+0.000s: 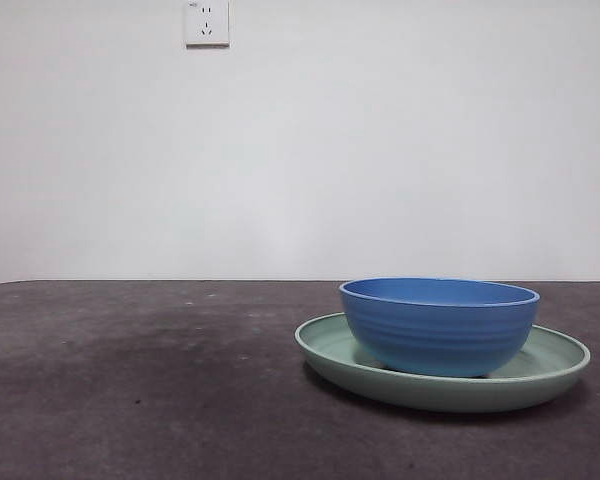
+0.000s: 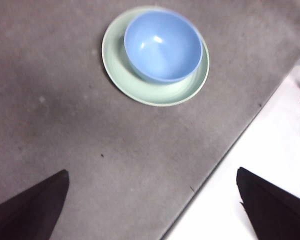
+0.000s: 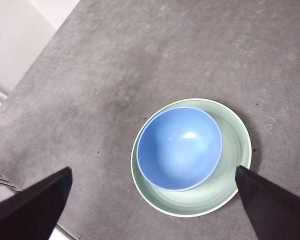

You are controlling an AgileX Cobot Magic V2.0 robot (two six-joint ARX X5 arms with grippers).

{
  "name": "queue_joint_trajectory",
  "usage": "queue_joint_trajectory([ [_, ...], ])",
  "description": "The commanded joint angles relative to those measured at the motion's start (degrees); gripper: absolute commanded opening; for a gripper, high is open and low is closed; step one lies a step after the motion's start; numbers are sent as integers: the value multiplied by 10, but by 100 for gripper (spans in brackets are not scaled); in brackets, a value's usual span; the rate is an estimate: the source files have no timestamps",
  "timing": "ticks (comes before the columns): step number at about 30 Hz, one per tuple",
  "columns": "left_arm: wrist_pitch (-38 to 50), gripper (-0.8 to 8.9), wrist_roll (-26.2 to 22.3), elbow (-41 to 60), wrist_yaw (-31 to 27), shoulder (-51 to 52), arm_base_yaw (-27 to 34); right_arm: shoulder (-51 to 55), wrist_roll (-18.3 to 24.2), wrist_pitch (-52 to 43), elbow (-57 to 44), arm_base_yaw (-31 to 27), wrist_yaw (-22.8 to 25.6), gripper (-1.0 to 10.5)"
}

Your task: Pick up the blue bowl, put it on the green plate, put it on desk

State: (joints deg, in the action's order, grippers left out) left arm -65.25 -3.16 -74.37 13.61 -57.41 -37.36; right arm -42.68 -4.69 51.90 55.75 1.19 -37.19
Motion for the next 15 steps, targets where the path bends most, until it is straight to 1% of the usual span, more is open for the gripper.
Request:
queue_joint_trajectory([
  [1, 41, 560, 9, 54, 0, 54, -3, -3, 9, -3, 9, 2, 2, 521],
  [6, 51, 560, 13, 124, 3, 126, -4, -3, 9, -2, 9, 2, 2, 521],
  [9, 50, 559, 16, 151, 37, 156, -4, -3, 9, 11, 9, 2, 2, 521],
  [11, 50, 559, 20, 162, 47, 175, -4, -3, 10, 20, 9, 2, 5, 522],
  [13, 50, 560, 21, 165, 47, 189, -4, -3, 9, 30, 9, 2, 25, 521],
  [15, 54, 560, 21, 165, 47, 199, -4, -4, 9, 44, 9, 2, 56, 521],
])
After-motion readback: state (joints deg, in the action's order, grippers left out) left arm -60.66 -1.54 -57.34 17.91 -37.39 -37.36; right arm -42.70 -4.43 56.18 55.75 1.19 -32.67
